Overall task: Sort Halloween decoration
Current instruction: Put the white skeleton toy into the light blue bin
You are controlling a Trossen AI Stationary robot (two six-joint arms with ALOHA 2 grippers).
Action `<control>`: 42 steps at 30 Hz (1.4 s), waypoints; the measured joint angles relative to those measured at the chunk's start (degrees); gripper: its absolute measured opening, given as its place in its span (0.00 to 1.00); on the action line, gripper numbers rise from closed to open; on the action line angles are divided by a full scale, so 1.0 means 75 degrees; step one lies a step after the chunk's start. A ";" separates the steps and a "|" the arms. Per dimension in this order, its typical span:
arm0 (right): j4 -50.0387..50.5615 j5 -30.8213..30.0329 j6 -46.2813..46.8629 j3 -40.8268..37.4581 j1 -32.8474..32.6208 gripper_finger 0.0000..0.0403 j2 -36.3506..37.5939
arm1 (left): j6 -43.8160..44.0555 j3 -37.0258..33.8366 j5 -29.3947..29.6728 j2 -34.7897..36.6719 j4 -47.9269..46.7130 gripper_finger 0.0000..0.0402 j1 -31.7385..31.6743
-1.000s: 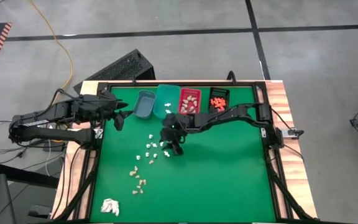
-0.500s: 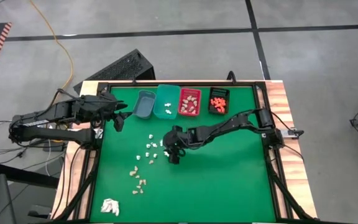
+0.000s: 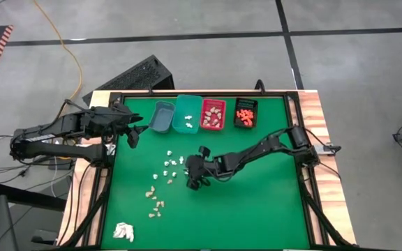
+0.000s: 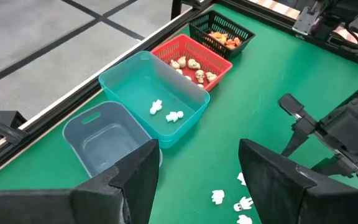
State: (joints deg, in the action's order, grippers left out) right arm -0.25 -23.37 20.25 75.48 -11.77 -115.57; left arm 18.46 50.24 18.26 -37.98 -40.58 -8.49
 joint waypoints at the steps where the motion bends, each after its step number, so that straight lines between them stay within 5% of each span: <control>1: -0.0011 -0.0057 0.0030 -0.0002 -0.0034 0.42 0.0000 | 0.0000 0.0000 0.0000 0.0000 0.0000 0.52 -0.0001; 25: -0.1630 -0.0672 0.0782 -0.0836 -0.0235 0.42 -0.0004 | -0.0207 0.0000 -0.0009 -0.0002 -0.0006 0.52 0.0000; 34: -0.2650 -0.0797 0.1660 -0.0745 -0.0396 0.42 -0.0981 | -0.0195 0.0000 -0.0017 0.0000 -0.0062 0.52 0.0000; 42: -0.2144 -0.1244 0.2046 -0.0714 -0.0446 0.41 -0.1105 | -0.0166 0.0000 0.0002 -0.0002 -0.0084 0.52 0.0000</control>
State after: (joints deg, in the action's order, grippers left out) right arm -16.33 -32.70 35.59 70.13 -15.11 -123.85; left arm 17.21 50.24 18.28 -37.99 -41.21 -8.49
